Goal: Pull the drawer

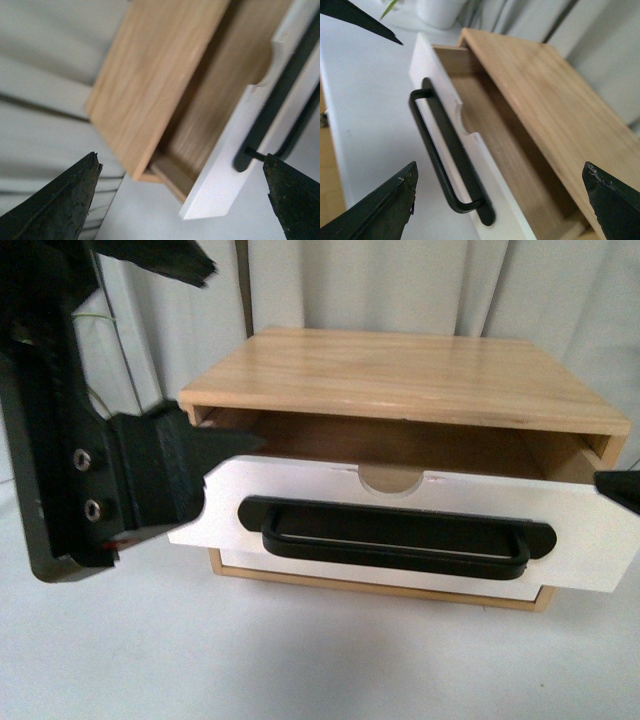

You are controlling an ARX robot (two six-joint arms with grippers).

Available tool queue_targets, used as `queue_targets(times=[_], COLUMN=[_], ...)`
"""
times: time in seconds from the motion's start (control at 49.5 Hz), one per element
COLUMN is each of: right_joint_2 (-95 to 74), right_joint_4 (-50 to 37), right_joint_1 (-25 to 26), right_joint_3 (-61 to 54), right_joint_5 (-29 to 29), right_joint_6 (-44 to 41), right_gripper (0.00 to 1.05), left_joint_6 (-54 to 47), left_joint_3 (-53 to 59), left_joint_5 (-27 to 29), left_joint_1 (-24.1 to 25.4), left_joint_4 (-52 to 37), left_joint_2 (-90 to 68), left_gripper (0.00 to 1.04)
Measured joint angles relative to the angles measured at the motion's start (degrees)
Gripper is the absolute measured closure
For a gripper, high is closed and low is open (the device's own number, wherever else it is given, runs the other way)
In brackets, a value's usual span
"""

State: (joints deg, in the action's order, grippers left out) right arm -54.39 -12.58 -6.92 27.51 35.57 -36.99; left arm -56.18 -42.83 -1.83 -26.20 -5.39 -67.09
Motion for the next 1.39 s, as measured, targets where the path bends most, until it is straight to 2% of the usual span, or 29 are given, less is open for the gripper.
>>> queue_targets(times=[0.101, 0.222, 0.384, 0.525, 0.586, 0.646, 0.869, 0.889, 0.929, 0.949, 0.97, 1.01, 1.131, 1.232, 1.394], right_joint_2=[5.6, 13.4, 26.2, 38.7, 41.4, 41.6, 41.7, 42.0, 43.6, 44.2, 45.5, 46.9, 48.8, 49.5, 50.5], right_joint_4=[-2.7, -1.8, 4.1, 15.3, 17.4, 17.5, 17.5, 17.2, 15.1, 14.7, 14.1, 13.8, 13.6, 13.6, 13.4], right_joint_1=[2.2, 5.6, 13.2, 22.1, 25.6, 26.4, 26.5, 26.1, 23.7, 22.9, 20.7, 18.4, 10.5, 7.5, 7.2], right_joint_3=[-4.3, -8.8, -12.6, -14.9, -15.7, -16.0, -16.0, -16.2, -17.3, -17.7, -18.6, -19.5, -20.9, -21.9, -23.0], right_joint_5=[-1.9, -2.4, 0.6, 5.6, 5.2, 4.8, 5.0, 3.5, -4.6, -7.1, -13.2, -19.6, -34.0, -34.7, -35.3], right_joint_6=[5.2, 10.2, 15.2, 19.2, 22.0, 23.2, 24.2, 24.9, 27.1, 28.2, 29.9, 32.1, 35.0, 35.6, 36.0], right_gripper=[0.09, 0.09, 0.09, 0.09, 0.09, 0.09, 0.09, 0.1, 0.16, 0.18, 0.23, 0.3, 0.51, 0.67, 0.95], left_joint_6=[4.9, 12.1, 21.6, 34.2, 42.6, 48.9, 54.8, 54.8, 54.9, 55.1, 55.1, 55.3, 55.5, 55.7, 56.1], left_joint_3=[4.9, 12.8, 22.1, 30.2, 32.5, 33.7, 33.8, 33.8, 34.1, 34.6, 35.3, 36.5, 37.7, 38.6, 39.5], left_joint_5=[4.0, 11.3, 19.5, 33.4, 39.1, 41.2, 40.9, 40.9, 39.1, 36.5, 33.9, 29.0, 23.1, 19.1, 15.1], left_joint_1=[0.7, 1.5, -1.0, -8.5, -7.4, -5.9, -5.7, -5.7, -5.1, -4.4, -3.5, -1.0, 4.3, 7.9, 12.6], left_joint_4=[-6.6, -14.2, -13.2, -9.3, -6.1, -5.0, -5.0, -5.0, -5.9, -7.5, -8.6, -9.0, -7.5, -5.8, -2.6], left_joint_2=[4.9, 12.0, 22.9, 35.3, 39.2, 40.9, 41.4, 41.4, 41.9, 42.4, 43.0, 45.1, 49.2, 51.4, 55.7], left_gripper=[0.06, 0.06, 0.06, 0.06, 0.06, 0.06, 0.06, 0.06, 0.08, 0.12, 0.15, 0.24, 0.44, 0.6, 0.89])
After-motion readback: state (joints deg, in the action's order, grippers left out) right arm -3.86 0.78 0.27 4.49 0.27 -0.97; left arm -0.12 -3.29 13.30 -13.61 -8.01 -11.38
